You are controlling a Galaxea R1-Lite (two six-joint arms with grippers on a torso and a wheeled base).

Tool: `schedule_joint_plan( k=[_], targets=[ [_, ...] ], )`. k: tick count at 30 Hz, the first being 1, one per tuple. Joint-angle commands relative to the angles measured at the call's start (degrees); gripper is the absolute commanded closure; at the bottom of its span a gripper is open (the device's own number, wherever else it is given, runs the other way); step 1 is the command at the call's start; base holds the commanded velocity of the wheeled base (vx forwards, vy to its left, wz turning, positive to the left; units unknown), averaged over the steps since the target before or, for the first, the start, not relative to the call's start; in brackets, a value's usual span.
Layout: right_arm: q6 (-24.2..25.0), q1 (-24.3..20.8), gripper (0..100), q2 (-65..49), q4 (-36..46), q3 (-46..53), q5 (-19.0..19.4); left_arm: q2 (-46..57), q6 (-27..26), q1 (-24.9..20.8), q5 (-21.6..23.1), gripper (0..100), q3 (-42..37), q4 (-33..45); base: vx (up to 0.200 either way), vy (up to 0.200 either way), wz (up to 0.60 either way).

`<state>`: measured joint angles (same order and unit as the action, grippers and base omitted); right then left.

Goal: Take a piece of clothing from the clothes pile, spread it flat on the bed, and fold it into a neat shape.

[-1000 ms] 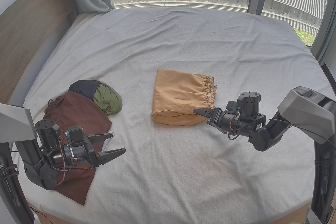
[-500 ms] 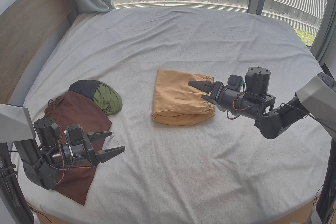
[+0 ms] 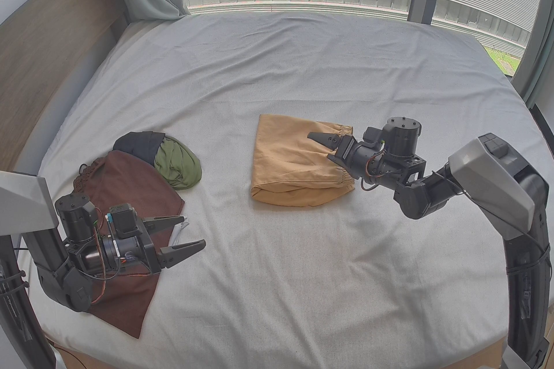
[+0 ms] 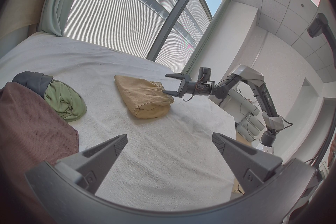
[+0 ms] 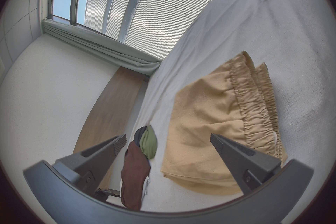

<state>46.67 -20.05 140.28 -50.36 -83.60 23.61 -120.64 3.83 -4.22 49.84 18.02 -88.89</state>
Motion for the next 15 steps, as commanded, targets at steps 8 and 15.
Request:
schedule_joint_plan(
  k=[8, 15],
  targets=[
    [0.1, 1.4, 0, 7.0, -0.3, -1.7, -0.1, 0.0, 0.0, 0.0, 0.0, 0, -0.2, -0.1, 0.000, 0.000, 0.00],
    [0.1, 1.0, 0, 2.9, -0.9, 0.9, -1.0, 0.2, 0.0, -0.3, 0.0, 0, -0.4, -0.1, 0.000, 0.000, 0.00]
  ],
)
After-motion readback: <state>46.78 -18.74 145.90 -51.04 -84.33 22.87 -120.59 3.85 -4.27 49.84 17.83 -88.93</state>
